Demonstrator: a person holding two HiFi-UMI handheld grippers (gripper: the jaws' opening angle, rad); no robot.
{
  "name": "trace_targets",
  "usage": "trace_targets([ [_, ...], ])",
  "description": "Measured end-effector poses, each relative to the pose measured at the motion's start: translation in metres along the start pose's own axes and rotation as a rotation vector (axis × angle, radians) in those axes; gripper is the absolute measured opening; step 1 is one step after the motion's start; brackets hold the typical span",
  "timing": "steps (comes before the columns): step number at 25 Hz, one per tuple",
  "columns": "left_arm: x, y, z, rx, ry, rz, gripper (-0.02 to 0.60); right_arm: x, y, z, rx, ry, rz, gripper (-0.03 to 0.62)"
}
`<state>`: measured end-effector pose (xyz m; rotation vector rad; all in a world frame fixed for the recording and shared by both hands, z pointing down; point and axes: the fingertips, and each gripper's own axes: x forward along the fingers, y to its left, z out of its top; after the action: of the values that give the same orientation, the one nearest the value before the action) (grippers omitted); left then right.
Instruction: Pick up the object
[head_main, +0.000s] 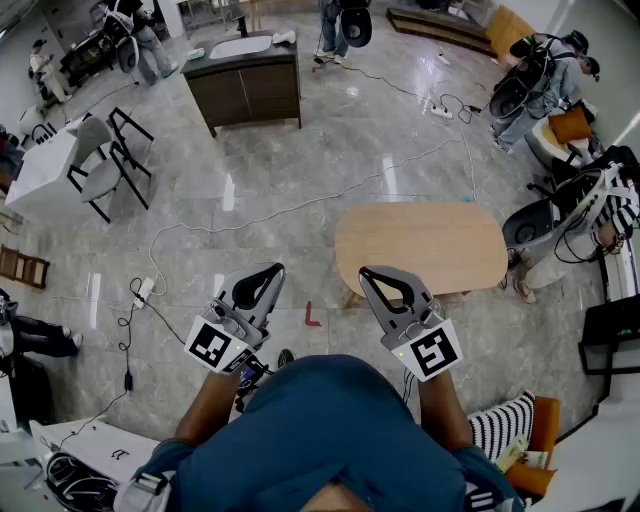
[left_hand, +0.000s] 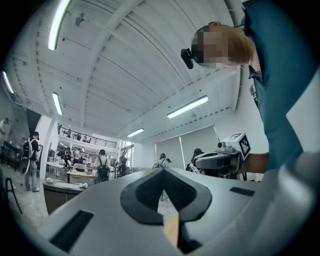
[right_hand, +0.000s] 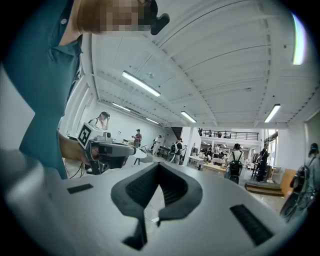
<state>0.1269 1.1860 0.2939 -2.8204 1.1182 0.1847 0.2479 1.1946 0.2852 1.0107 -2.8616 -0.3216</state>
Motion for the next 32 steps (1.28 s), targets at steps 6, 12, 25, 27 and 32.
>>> trace_targets([
  [6, 0.007, -0.014, 0.000, 0.002, 0.002, 0.001, 0.003, -0.015, -0.005, -0.003, -0.003, 0.003, 0.006, 0.014],
  [12, 0.009, -0.020, 0.000, 0.005, 0.010, 0.007, 0.003, -0.022, -0.008, -0.003, 0.006, 0.001, 0.009, 0.014],
  [25, 0.011, -0.033, -0.005, 0.015, 0.033, 0.044, 0.004, -0.028, -0.009, -0.014, 0.076, -0.034, 0.058, 0.014],
  [27, 0.007, -0.028, -0.007, 0.013, 0.036, 0.053, 0.003, -0.022, -0.007, -0.017, 0.081, -0.037, 0.064, 0.014],
  [32, -0.003, -0.002, -0.014, -0.005, 0.034, 0.063, 0.004, 0.001, -0.004, -0.024, 0.091, -0.014, 0.057, 0.014],
])
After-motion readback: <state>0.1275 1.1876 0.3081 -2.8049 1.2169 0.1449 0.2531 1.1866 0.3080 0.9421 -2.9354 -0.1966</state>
